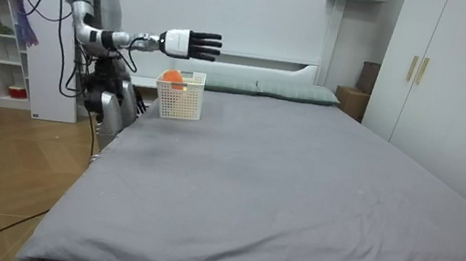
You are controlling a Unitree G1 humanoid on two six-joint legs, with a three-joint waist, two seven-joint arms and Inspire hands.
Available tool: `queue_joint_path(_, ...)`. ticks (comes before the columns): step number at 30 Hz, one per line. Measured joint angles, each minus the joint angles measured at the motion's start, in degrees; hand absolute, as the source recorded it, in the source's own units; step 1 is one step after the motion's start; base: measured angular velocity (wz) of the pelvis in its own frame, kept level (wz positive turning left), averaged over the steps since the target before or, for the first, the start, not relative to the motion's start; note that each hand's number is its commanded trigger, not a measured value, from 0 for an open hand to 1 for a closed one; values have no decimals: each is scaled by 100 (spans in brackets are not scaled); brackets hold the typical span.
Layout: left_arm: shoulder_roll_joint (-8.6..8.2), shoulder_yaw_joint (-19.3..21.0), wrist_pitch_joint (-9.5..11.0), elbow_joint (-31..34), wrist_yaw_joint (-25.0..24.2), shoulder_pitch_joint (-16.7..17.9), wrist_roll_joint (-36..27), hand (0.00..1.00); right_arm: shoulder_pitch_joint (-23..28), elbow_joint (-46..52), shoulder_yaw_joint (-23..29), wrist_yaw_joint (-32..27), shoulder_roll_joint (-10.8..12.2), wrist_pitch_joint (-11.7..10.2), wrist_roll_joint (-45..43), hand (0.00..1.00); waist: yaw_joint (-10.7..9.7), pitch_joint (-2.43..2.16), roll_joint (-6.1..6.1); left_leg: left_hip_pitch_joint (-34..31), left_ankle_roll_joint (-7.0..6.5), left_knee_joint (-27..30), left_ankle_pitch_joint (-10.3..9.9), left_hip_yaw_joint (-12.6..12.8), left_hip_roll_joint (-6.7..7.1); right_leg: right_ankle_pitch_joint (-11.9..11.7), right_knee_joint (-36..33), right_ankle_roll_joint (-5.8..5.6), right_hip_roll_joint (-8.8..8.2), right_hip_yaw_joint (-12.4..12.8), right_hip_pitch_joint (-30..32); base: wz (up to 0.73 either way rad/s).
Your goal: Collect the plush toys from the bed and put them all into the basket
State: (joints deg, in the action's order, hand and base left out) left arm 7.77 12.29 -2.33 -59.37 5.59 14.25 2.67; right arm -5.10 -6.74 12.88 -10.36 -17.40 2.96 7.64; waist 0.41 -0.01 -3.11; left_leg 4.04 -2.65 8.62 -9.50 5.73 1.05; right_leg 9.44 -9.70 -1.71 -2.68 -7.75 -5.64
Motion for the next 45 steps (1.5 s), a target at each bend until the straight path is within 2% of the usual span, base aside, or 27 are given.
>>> queue_joint_path(4, 2, 92, 32, -39, 0, 163, 3, 0, 307, -310, 408, -234, -3, -44, 625, 0, -74, -18, 64, 66, 10, -7, -55, 186, -43, 0, -3, 0, 33, 142, 17, -24)
queue_joint_path(5, 13, 113, 32, -39, 0, 279, -9, 0, 355, -457, 532, -358, -22, -47, 797, 0, -172, -22, 70, 72, 8, -6, -57, 199, -43, 0, -8, 0, 31, 142, 21, -10)
queue_joint_path(6, 23, 130, 32, -19, 0, 289, 29, 0, 483, -501, 678, -483, -35, -47, 1108, 0, -192, 1, 24, 79, 9, -9, -64, 220, -47, 0, -10, 1, 36, 169, 30, -11)
queue_joint_path(7, 26, 183, 32, 5, 0, 313, 32, 0, 601, -513, 796, -616, -49, -49, 1489, 0, -215, -17, 49, 84, 10, -12, -66, 249, -50, 0, -16, 1, 43, 211, 49, -16)
queue_joint_path(8, 27, 219, 32, 11, 2, 323, 31, 0, 627, -549, 858, -665, -50, -55, 1688, 0, -224, 14, 1, 85, 11, -20, -66, 281, -56, -2, -17, 4, 49, 240, 59, -21)
queue_joint_path(10, 105, 228, 31, 24, 4, 397, 36, 0, 648, -788, 1000, -856, -57, -72, 2303, 0, -337, 13, -19, 117, 21, -21, -86, 353, -75, -10, -13, 17, 69, 294, 51, -17)
queue_joint_path(13, 201, 235, 21, 26, 4, 411, 36, 0, 774, -1128, 1151, -1037, -59, -97, 2770, 0, -374, 23, -60, 138, 30, 26, -159, 412, -105, -5, -8, 20, 88, 314, 12, -10)
queue_joint_path(15, 202, 281, 1, 27, 4, 411, 39, 0, 795, -1479, 1284, -1078, -61, -118, 2971, 0, -411, 20, -63, 153, 27, 37, -174, 463, -113, -5, -6, 20, 88, 318, 17, -13)
queue_joint_path(16, 199, 318, -18, 34, 4, 412, 65, 0, 845, -1757, 1375, -1107, -60, -132, 3065, 0, -439, 1, -37, 160, 27, 70, -181, 468, -114, -5, 10, 19, 91, 322, 4, -6)
queue_joint_path(20, 198, 332, -86, 97, 5, 422, 197, 0, 983, -2542, 1380, -1237, -57, -163, 3182, 0, -508, 4, -35, 171, 31, 58, -183, 488, -123, -5, 13, 20, 104, 351, 6, -3)
queue_joint_path(22, 197, 332, -165, 99, 20, 392, 192, 0, 1086, -3084, 1381, -1216, -53, -178, 3268, 0, -534, 14, -16, 236, 35, 43, -185, 506, -129, -4, 12, 21, 114, 388, -15, -5)
queue_joint_path(23, 196, 332, -182, 100, 23, 394, 190, 0, 1116, -3222, 1381, -1222, -43, -178, 3294, 0, -536, 33, -45, 247, 36, 33, -186, 509, -129, -4, 15, 22, 114, 389, -23, 0)
queue_joint_path(25, 192, 332, -261, 96, 24, 363, 189, 0, 1182, -3744, 1380, -1276, 28, -181, 3277, 0, -545, 30, -23, 242, 42, 40, -192, 524, -129, 15, 19, 30, 106, 389, -1, -4)
queue_joint_path(28, 177, 332, -269, 91, 24, 357, 191, 0, 1234, -4454, 1377, -1258, 53, -220, 3281, 0, -550, 34, -1, 247, 44, 62, -200, 515, -128, 37, 19, 27, 116, 448, 0, 1)
queue_joint_path(33, 133, 333, -275, 35, 26, 359, 130, 0, 1662, -5199, 1373, -1263, 355, -228, 3281, 0, -541, 10, 63, 265, 47, 0, -197, 509, -129, 48, -10, 31, 125, 443, -6, 0)
queue_joint_path(36, 89, 328, -267, -132, 44, 326, 131, 0, 1723, -5795, 1294, -1147, 529, -228, 3104, 0, -528, 20, 84, 279, 48, -7, -198, 517, -129, 48, 10, 32, 125, 446, -19, 0)
queue_joint_path(38, 43, 328, -268, -134, 44, 301, 133, 0, 1776, -6073, 1209, -996, 623, -190, 2981, 0, -520, 8, 66, 291, 48, -7, -198, 504, -128, 49, 14, 32, 124, 453, -23, 0)
queue_joint_path(39, 23, 329, -275, -138, 43, 316, 141, 0, 1812, -6242, 1123, -854, 667, -158, 2883, 0, -514, 21, 89, 295, 50, -9, -199, 506, -128, 51, 11, 33, 124, 455, -23, 0)
queue_joint_path(41, 9, 337, -324, -148, 31, 305, 194, 0, 1850, -6427, 1017, -616, 705, -69, 2694, 0, -483, 18, 104, 301, 52, -9, -202, 510, -129, 52, 9, 35, 123, 457, -21, -4)
queue_joint_path(45, 6, 304, -475, -329, 5, 225, 200, 0, 1744, -6845, 323, -113, 711, 161, 1618, 0, -457, -13, 145, 316, 52, 0, -203, 548, -131, 51, -3, 35, 123, 470, -13, -5)
